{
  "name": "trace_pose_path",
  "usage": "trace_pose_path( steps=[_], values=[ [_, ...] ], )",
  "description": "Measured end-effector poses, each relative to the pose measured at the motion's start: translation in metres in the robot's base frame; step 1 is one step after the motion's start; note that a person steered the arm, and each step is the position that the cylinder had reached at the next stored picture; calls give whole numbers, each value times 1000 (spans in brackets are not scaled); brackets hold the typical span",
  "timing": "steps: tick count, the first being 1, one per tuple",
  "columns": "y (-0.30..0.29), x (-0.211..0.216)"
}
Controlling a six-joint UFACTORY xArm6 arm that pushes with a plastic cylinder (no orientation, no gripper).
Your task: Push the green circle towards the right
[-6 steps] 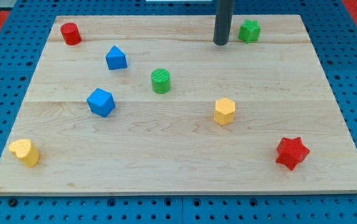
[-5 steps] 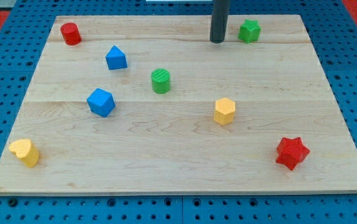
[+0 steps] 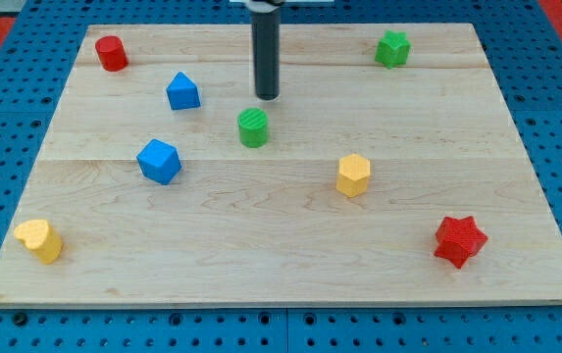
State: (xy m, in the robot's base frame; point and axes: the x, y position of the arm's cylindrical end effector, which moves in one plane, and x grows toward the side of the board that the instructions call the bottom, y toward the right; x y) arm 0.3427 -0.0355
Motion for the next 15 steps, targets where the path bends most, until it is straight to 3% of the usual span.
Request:
trace_pose_path(
  steps=[2, 4, 5, 7, 8, 10, 12, 15],
  values=[
    [-75, 59],
    [-13, 58],
    [-11, 46],
    [17, 75],
    [26, 44],
    [4, 46],
    [-11, 11],
    [62, 6]
  ],
)
